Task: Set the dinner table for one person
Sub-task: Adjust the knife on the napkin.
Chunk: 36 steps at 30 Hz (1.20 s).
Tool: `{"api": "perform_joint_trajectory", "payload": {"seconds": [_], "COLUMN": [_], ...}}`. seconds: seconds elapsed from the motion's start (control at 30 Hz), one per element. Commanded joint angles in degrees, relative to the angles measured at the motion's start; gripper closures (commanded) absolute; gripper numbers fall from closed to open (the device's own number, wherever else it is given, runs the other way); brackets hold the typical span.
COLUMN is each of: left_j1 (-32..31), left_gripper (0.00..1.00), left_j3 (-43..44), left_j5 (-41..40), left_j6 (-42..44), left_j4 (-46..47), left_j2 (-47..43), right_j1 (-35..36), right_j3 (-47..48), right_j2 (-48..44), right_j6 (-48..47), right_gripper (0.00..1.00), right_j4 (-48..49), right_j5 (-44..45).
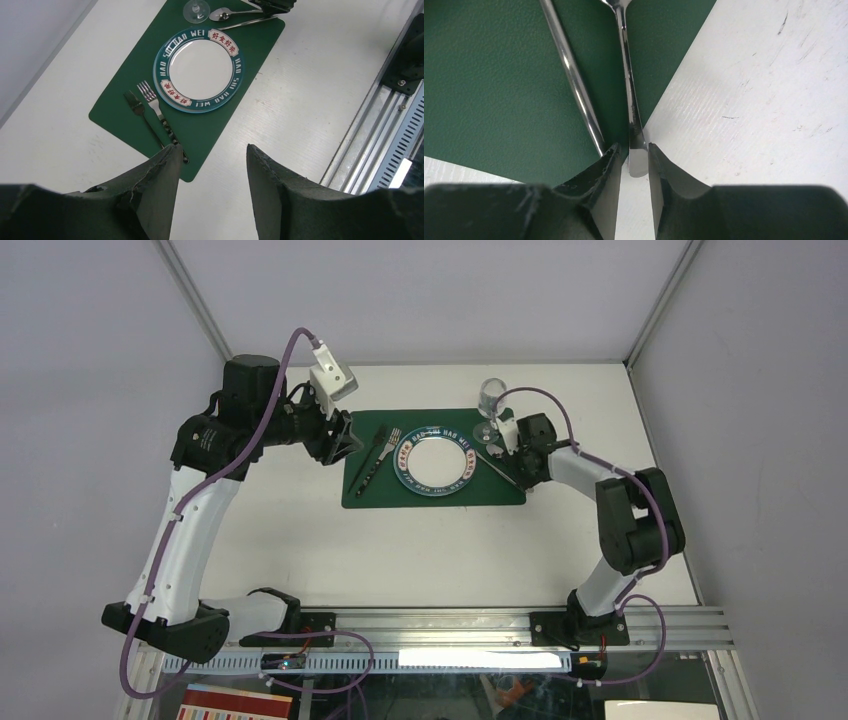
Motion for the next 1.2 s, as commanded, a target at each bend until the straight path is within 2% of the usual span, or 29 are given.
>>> {"api": "perform_joint_trajectory", "payload": {"seconds": [0.0, 0.6, 0.83, 1.17], "left_j1": [0.78, 1.92, 2.17, 2.58], "left_gripper": [0.48, 0.48, 0.48, 0.48], "left_j3": [0.45, 0.33, 0.33, 0.36], "left_j5": [2.36, 4.07, 4.12, 4.27], "left_j6": [0.49, 0.28, 0.29, 0.19], "left_j4": [2.97, 3.00, 3.00, 2.99], "left_j2": [-1.23, -1.29, -1.35, -1.26], "right_j1": [0.19, 2.47, 2.70, 2.72], "right_j3": [-1.00, -4.32, -3.75, 1.30], "right_j2": [-2.97, -7.72, -9.21, -2.00], "right_j6": [-0.82, -1.76, -1.83, -2.40], "right_gripper": [0.70, 0.69, 0.68, 0.68], "right_j4": [-1.95, -4.26, -1.87, -0.90], "right_j5": [-1.68, -3.00, 2.41, 1.99]}}
